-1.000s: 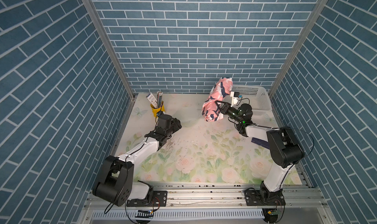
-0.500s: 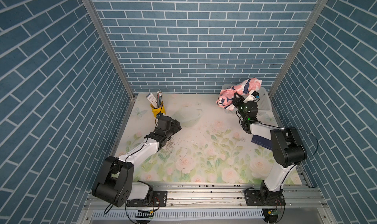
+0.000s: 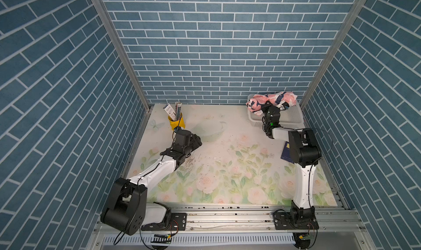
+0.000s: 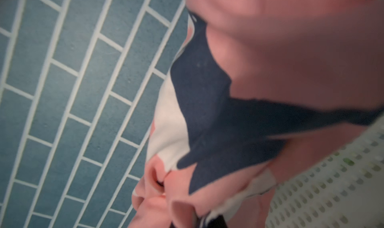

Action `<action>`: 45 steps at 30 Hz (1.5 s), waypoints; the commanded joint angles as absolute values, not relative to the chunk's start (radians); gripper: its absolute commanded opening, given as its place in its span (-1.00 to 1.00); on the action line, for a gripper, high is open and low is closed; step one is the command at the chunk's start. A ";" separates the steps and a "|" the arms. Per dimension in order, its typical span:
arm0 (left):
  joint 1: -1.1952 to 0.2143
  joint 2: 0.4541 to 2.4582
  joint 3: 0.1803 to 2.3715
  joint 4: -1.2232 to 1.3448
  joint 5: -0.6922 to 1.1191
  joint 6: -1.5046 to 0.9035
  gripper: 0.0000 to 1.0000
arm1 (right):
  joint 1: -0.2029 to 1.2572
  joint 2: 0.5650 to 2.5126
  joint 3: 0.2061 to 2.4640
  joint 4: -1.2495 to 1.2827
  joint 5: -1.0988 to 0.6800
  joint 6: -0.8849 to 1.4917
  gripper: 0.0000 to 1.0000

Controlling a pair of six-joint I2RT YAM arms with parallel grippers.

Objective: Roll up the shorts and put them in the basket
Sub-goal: Place the shorts in the bin.

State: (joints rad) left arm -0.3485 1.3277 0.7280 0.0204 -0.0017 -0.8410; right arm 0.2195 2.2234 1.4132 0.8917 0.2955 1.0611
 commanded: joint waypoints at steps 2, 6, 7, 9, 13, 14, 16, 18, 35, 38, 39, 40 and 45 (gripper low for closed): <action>-0.350 1.316 0.727 -0.023 -0.021 -0.830 0.48 | 0.205 2.306 1.518 0.826 0.350 1.151 -1.00; -0.350 1.318 0.732 -0.030 -0.020 -0.826 0.48 | 0.201 2.355 1.605 0.722 0.346 1.174 -1.00; -0.349 1.318 0.732 -0.031 -0.020 -0.824 0.48 | 0.198 2.361 1.623 0.681 0.345 1.187 -1.00; -0.350 1.318 0.732 -0.030 -0.017 -0.822 0.48 | 0.199 2.365 1.651 0.617 0.356 1.201 -1.00; -0.350 1.316 0.729 -0.023 -0.014 -0.828 0.47 | 0.196 2.385 1.754 0.407 0.367 1.225 -1.00; -0.350 1.314 0.728 -0.022 -0.012 -0.830 0.47 | 0.192 2.390 1.777 0.376 0.358 1.231 -1.00; -0.350 1.310 0.726 -0.020 -0.013 -0.834 0.47 | 0.188 2.404 1.821 0.310 0.345 1.241 -0.98; -0.350 1.306 0.729 -0.024 -0.012 -0.835 0.47 | 0.186 2.415 1.852 0.276 0.324 1.240 -0.75; -0.350 1.247 0.744 -0.031 -0.023 -0.820 0.47 | 0.184 2.214 1.735 0.228 0.248 1.028 0.10; -0.350 1.240 0.755 -0.034 -0.028 -0.815 0.47 | 0.186 2.157 1.724 0.213 0.224 0.957 0.12; -0.350 1.237 0.756 -0.030 -0.027 -0.814 0.47 | 0.184 2.139 1.716 0.217 0.207 0.934 0.13; -0.350 1.234 0.756 -0.028 -0.027 -0.815 0.47 | 0.184 2.131 1.716 0.205 0.205 0.920 0.13; -0.350 1.222 0.759 -0.022 -0.031 -0.816 0.47 | 0.184 2.090 1.725 0.128 0.162 0.891 0.22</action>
State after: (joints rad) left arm -0.3485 1.2430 0.7307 -0.0219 -0.0109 -0.8326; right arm 0.1867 2.1395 1.7226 0.1940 0.2104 0.9752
